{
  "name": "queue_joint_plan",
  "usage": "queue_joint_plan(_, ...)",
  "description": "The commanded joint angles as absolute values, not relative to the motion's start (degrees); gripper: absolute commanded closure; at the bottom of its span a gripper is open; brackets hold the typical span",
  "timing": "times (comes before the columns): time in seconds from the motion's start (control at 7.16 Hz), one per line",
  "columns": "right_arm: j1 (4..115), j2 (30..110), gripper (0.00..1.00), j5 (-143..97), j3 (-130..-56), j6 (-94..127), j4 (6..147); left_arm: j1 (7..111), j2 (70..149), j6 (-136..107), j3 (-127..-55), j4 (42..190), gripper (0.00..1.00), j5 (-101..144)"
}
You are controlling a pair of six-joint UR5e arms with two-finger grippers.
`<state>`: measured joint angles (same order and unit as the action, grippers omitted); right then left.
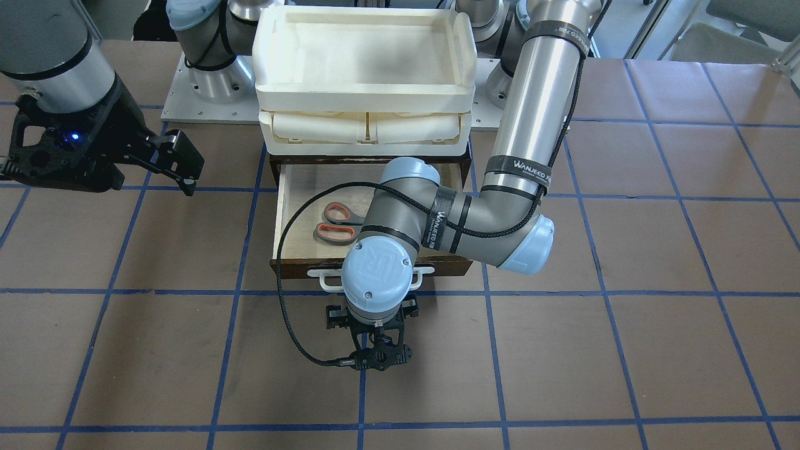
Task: Put scissors in drawer and close it
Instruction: 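Swing the left gripper over to the drawer front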
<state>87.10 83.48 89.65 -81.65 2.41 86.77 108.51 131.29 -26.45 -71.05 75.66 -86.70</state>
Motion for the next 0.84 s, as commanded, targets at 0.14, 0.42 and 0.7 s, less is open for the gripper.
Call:
queue_joint_plan(0.14, 86.40, 83.50, 0.00, 89.56, -81.65, 2.37, 86.31, 108.81, 130.87, -24.87, -71.45, 78.04, 0.00, -87.10)
queue_joint_plan(0.42, 86.40, 83.58, 0.00, 89.56, -81.65, 2.37, 86.22, 108.81, 130.34, -24.79, -71.46, 78.13, 0.00, -87.01)
queue_joint_plan(0.7, 86.48, 83.58, 0.00, 89.39, -81.74, 2.37, 86.22, 109.16, 129.73, -25.05, -71.46, 79.88, 0.00, -87.18)
